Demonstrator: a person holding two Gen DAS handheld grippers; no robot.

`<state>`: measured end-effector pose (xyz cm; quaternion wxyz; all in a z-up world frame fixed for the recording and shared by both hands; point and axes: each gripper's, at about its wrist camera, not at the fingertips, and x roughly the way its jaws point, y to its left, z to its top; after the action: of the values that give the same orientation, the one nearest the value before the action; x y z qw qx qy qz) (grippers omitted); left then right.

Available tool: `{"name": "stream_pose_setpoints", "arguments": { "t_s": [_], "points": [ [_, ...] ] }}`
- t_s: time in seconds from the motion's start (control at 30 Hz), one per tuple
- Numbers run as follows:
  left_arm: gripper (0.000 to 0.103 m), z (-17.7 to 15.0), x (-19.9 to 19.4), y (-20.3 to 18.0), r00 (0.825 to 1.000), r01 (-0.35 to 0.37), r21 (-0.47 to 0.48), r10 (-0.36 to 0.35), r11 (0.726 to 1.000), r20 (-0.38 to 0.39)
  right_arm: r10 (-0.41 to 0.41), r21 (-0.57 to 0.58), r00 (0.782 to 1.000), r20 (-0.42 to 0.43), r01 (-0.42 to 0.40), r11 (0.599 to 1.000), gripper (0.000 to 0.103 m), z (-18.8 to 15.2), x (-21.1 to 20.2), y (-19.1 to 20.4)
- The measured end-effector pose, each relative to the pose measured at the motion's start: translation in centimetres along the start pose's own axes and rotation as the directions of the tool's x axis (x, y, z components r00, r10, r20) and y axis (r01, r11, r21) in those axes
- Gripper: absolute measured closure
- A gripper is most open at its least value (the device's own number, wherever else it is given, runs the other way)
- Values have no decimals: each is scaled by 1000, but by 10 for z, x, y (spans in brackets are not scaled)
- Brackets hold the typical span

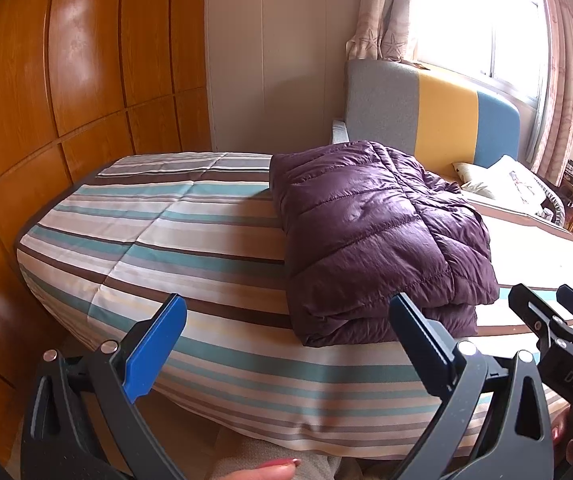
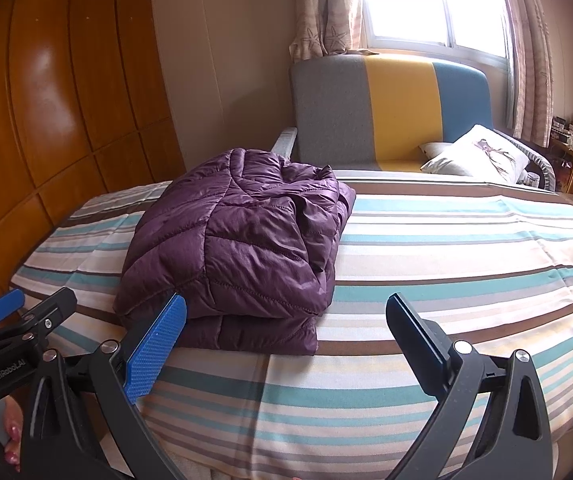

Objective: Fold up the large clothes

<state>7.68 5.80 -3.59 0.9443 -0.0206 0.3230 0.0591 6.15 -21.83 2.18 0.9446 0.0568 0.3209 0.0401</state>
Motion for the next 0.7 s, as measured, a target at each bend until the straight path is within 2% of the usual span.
{"name": "stream_pose_setpoints", "arguments": {
  "t_s": [0.7],
  "points": [
    [2, -2, 1, 0, 1000, -7, -3, 7, 1000, -6, 6, 2, 1000, -11, -6, 1000, 3, -1, 2, 1]
  ]
}}
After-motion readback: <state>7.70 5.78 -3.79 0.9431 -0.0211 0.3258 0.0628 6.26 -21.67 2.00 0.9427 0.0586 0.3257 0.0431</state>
